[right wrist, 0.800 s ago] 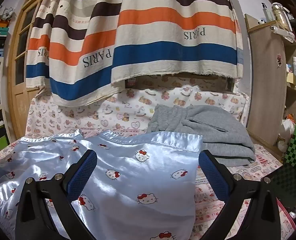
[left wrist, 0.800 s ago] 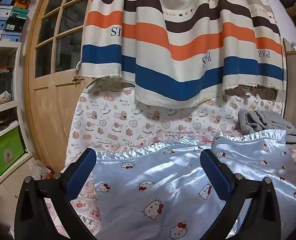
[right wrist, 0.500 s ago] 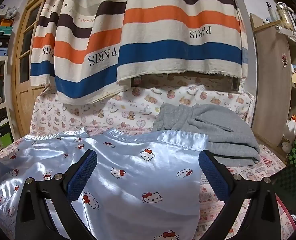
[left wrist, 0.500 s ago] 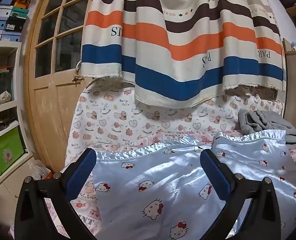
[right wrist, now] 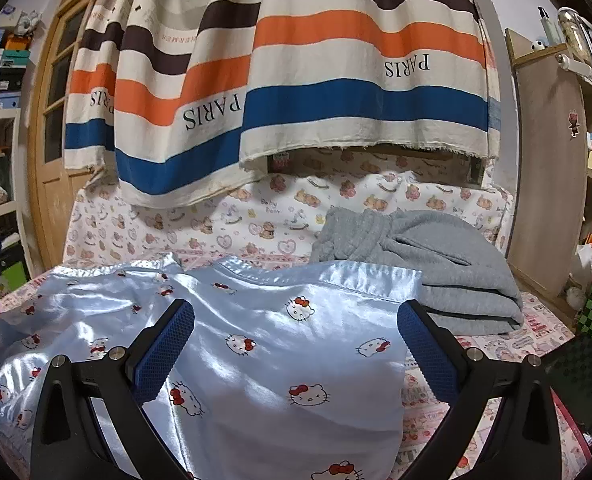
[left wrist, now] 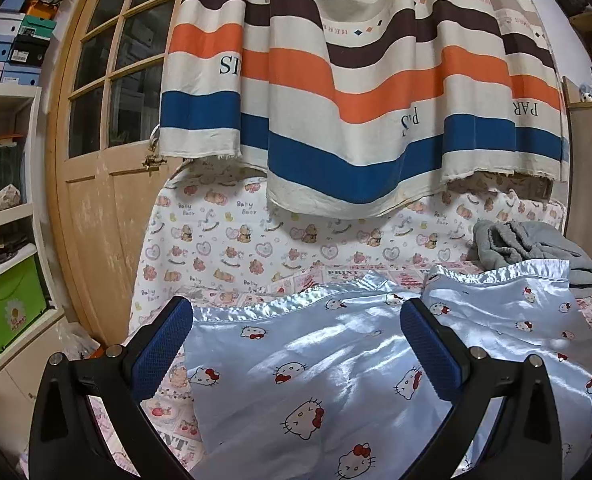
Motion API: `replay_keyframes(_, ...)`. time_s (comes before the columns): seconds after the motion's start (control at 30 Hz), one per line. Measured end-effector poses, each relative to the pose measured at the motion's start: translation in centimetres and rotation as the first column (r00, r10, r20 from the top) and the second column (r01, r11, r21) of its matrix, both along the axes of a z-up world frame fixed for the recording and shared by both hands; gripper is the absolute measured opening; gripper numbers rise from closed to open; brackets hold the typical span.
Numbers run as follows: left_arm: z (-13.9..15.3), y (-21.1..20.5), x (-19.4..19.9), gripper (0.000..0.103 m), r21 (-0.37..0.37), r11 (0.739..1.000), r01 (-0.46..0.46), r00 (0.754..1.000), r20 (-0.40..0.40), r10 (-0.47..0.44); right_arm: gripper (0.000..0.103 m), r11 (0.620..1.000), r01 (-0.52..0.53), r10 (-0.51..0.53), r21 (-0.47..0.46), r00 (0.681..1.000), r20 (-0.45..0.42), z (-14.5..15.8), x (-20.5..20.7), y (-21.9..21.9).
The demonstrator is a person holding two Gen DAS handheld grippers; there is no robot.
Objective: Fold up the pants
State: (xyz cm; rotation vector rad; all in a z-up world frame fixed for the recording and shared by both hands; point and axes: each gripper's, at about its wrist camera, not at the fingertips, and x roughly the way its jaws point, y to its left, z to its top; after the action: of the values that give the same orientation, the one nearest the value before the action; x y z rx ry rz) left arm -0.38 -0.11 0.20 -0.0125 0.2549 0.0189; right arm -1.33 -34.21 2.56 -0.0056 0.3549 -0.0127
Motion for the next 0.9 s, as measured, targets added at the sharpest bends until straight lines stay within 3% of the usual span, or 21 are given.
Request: replay_keyframes(0.9, 0.2, -0.15, -0.18, 0.103, -0.002, 1.0, 0.016, 1.0, 0.015, -0.016, 0.102, 1.0, 0.007, -0.007, 0.003, 1.0, 0.01, 0.25, -0.17, -0.22)
